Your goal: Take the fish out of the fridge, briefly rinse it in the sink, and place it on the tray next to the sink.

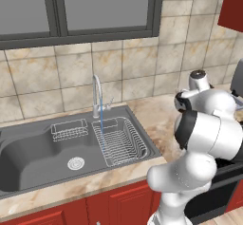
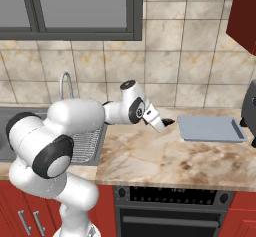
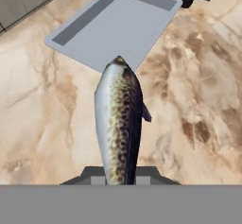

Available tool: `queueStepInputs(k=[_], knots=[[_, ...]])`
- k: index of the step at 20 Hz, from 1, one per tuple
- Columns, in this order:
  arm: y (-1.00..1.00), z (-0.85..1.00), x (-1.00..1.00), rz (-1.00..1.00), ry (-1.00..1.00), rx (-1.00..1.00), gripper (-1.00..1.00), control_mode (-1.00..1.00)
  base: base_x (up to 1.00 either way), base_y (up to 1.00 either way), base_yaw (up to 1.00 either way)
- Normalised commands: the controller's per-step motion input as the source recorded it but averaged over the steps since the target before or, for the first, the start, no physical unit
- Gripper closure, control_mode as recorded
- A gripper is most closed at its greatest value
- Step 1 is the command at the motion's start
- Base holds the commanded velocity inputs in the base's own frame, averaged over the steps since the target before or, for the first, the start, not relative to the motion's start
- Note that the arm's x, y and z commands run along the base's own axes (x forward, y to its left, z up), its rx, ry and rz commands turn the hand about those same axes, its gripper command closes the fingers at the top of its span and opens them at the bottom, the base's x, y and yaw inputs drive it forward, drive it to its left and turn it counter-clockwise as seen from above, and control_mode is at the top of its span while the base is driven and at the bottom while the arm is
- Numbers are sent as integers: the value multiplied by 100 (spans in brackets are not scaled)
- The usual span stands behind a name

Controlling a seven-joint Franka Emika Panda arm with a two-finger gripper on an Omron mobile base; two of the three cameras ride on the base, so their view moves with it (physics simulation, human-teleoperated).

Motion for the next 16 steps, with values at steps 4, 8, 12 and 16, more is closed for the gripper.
queueStepInputs(k=[4,8,12,16], knots=[[-79,-23,0,0,0,15,100,-100,0,0,0],[-80,-6,13,-1,0,3,100,-100,0,0,0],[-74,0,60,-3,0,4,100,-100,0,0,0],[-59,0,90,-3,0,0,100,-100,0,0,0]])
